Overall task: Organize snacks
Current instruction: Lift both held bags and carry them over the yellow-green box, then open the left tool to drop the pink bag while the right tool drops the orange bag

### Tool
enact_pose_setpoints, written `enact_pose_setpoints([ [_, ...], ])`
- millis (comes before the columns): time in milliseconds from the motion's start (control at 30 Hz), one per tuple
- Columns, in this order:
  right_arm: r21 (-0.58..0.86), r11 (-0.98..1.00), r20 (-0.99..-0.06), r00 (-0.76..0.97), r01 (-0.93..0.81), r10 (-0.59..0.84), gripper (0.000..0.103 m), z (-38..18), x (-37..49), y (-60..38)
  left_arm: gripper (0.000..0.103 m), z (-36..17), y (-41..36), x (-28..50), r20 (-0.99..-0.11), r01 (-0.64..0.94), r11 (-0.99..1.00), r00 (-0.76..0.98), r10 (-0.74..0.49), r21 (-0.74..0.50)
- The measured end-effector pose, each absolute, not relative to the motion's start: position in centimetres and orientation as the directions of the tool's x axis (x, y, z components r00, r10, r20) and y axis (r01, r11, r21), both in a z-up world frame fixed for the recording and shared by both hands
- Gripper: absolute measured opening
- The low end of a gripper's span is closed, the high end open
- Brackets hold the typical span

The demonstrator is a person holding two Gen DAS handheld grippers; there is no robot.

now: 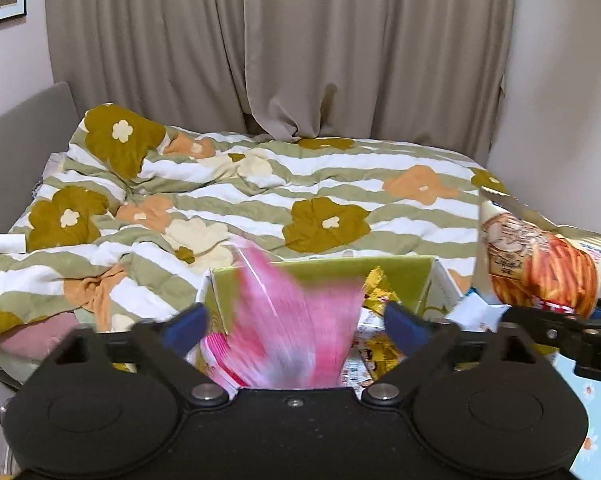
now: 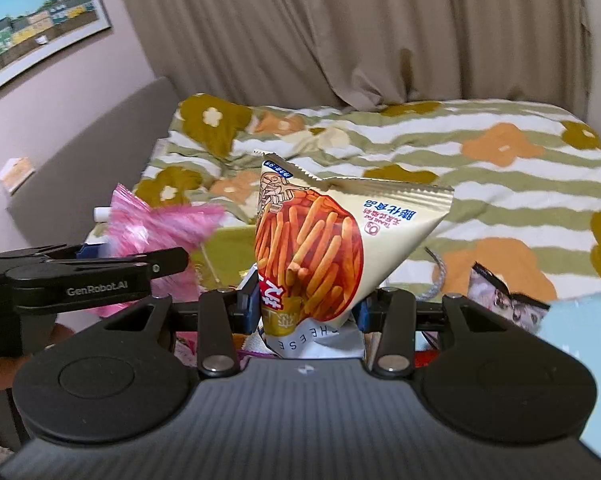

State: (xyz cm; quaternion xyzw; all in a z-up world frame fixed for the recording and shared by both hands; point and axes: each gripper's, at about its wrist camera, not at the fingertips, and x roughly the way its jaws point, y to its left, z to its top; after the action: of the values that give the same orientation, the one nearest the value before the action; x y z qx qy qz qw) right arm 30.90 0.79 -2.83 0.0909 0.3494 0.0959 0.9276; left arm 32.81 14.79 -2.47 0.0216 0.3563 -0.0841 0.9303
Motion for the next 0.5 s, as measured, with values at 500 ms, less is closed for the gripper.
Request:
enact_pose_setpoints([
  [500, 0.251, 0.944, -0.630, 0.704, -0.216, 0.329, 0.059, -2.7, 31.4, 3.1, 0.101, -1.5, 18.3, 29.0, -0.656, 0.047, 0.997, 0.751, -0.074, -0.059],
])
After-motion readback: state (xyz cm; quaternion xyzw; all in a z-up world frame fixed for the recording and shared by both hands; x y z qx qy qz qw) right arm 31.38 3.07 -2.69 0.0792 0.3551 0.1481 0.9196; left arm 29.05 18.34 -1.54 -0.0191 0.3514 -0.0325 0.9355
